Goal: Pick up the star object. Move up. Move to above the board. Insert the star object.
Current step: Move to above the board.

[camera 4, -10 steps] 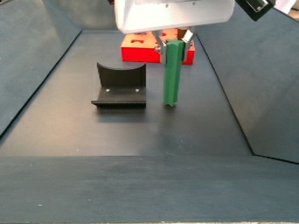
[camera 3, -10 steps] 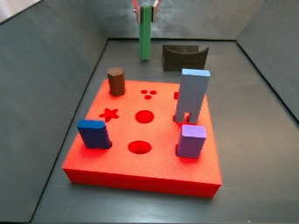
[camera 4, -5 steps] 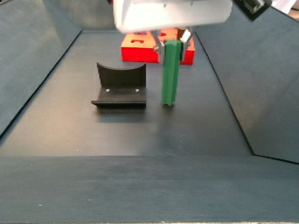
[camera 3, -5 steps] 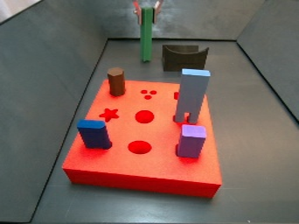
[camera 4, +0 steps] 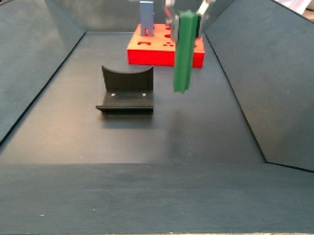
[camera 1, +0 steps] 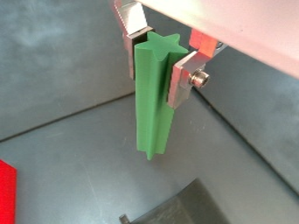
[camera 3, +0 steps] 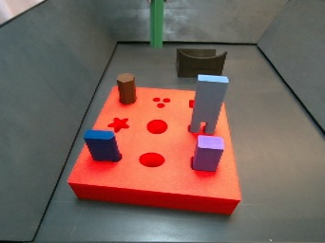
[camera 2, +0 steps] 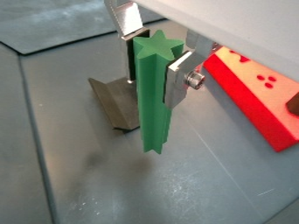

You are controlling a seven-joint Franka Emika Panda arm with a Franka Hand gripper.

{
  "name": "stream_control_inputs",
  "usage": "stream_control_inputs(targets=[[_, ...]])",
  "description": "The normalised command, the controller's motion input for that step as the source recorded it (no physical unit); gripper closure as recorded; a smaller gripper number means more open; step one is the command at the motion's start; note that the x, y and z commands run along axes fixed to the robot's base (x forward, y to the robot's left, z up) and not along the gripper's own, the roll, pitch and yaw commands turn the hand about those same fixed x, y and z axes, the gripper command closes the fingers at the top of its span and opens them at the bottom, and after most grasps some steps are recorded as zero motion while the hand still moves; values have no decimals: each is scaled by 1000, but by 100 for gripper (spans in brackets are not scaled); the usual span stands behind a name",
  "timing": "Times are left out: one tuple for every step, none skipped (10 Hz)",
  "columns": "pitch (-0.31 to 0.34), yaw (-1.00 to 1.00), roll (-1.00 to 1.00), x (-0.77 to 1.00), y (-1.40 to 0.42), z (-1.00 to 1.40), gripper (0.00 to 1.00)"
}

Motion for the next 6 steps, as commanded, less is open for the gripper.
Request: stream_control_inputs(targets=[[188,170,-89,57,106,1000,100],[170,138,-78,58,87,933,100],[121,77,-55,31,46,632,100],[104,61,-46,22,31,509,100],[88,45,-30,13,16,278,100],[25,-1000,101,24,-1000,231,100]])
